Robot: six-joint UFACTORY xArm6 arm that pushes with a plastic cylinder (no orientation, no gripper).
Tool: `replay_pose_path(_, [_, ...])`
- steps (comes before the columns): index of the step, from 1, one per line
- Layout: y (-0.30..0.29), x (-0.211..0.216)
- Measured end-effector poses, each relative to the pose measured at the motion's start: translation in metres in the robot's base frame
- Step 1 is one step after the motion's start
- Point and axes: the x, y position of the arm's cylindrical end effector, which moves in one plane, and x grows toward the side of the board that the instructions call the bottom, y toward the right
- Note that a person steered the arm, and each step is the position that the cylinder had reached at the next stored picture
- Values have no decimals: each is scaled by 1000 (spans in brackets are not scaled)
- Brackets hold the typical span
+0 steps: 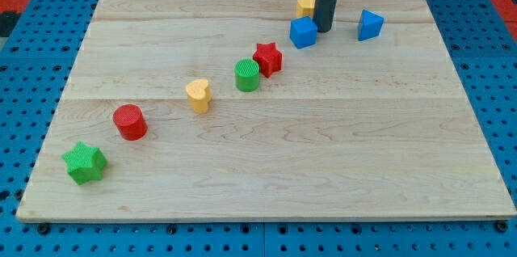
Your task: Make the green circle to touch the red circle
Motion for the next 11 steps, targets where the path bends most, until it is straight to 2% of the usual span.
replay_pose_path(1, [-7, 26])
replay_pose_path(2, [-61, 28])
replay_pose_path(3, [-59, 10])
replay_pose_path(4, [-21, 23])
replay_pose_path(5, [-62, 71])
replay_pose_path(6, [-80, 90])
replay_pose_path(9, [-211, 96])
replay_pose_path(11, [-258, 148])
